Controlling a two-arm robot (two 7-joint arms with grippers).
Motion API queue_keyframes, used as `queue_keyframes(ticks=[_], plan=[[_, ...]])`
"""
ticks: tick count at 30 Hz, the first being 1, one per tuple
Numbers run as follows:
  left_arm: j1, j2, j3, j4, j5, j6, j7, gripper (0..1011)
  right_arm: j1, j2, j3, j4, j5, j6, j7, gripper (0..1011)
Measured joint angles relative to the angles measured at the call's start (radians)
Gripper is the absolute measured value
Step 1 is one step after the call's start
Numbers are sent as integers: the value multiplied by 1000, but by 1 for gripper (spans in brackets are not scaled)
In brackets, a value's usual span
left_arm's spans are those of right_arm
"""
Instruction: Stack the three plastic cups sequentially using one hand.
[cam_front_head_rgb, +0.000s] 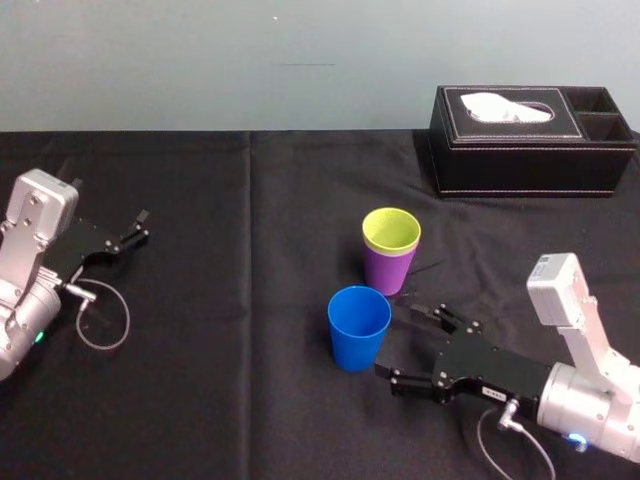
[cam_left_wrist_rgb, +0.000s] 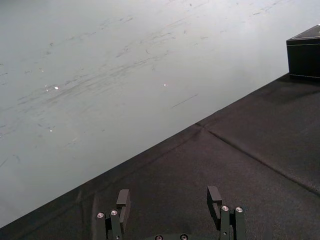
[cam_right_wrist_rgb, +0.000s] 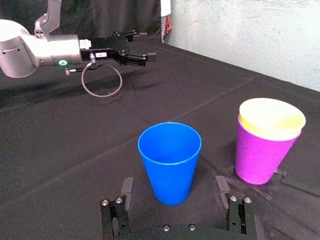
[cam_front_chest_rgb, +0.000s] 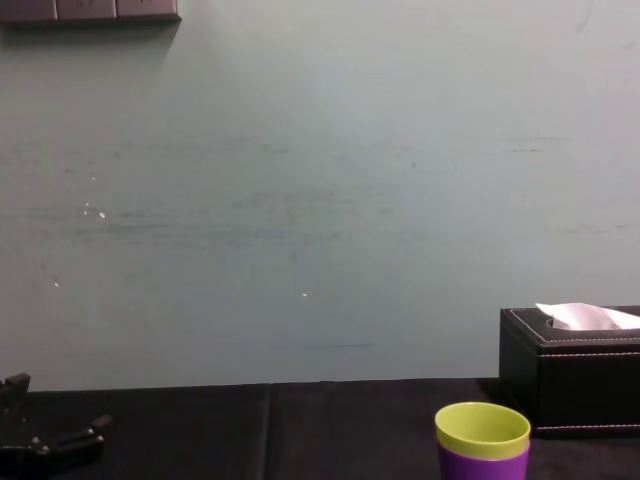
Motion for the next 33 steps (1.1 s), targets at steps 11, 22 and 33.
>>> queue_keyframes(ticks=[11,22,33], plan=[[0,0,0,0,0,0,0,1011,60,-25,-35,41,-6,17,16,1003],[0,0,0,0,0,0,0,1011,110,-48,-74,78,-2,26,32,1002],[0,0,0,0,0,0,0,1011,168,-83,-113,118,-22,31,31,1003]])
